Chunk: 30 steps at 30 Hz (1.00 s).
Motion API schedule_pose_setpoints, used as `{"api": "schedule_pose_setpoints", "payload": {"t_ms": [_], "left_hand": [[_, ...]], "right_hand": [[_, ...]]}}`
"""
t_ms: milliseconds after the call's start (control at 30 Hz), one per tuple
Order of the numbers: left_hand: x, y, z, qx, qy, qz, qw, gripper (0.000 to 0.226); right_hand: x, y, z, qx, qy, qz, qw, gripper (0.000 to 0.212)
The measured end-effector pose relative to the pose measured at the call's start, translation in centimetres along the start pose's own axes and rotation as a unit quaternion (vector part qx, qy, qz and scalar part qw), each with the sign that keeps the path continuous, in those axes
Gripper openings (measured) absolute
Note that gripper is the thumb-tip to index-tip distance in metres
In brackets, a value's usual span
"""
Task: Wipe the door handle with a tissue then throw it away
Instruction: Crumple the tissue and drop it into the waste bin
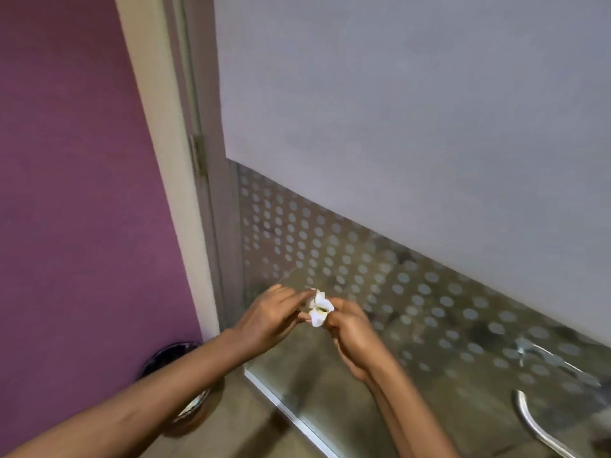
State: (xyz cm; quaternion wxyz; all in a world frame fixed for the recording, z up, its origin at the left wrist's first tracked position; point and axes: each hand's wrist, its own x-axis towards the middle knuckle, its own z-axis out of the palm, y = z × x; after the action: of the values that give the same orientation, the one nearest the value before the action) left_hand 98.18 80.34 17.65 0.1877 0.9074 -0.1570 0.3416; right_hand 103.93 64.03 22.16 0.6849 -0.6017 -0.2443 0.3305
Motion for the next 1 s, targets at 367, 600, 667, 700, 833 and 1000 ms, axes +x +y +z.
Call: {"api": "schedule_pose_setpoints", "payload": {"t_ms": [367, 600, 667, 700, 833, 1000], "left_hand": [[-16.6, -14.0, -14.2, 0.098, 0.048, -0.226, 0.968, 0.006], [-27.4, -22.8, -16.6, 0.139, -0.058, -0.300, 0.942, 0.009], [-29.5, -24.7, -16.2, 0.148, -0.087, -0.296, 0.940, 0.017], [-30.6, -25.6, -15.8, 0.151, -0.112, -0.303, 0.934, 0.013], [-34.4, -27.6, -14.0, 0.142, -0.183, -0.332, 0.914, 0.020], [-37.6, -29.7, -12.0, 0.152, -0.185, -0.335, 0.911, 0.027]], "right_hand": [[15.4, 8.9, 20.9, -0.199, -0.003, -0.004, 0.980, 0.028], [22.4, 19.0, 30.5, -0.276, -0.062, 0.029, 0.959, 0.011], [23.8, 21.9, 32.0, -0.300, -0.070, 0.021, 0.951, 0.013], [24.7, 23.9, 32.7, -0.318, -0.073, 0.015, 0.945, 0.013], [26.9, 29.3, 34.6, -0.412, -0.082, 0.075, 0.905, 0.012], [28.7, 34.3, 35.0, -0.462, -0.055, 0.103, 0.879, 0.012]]}}
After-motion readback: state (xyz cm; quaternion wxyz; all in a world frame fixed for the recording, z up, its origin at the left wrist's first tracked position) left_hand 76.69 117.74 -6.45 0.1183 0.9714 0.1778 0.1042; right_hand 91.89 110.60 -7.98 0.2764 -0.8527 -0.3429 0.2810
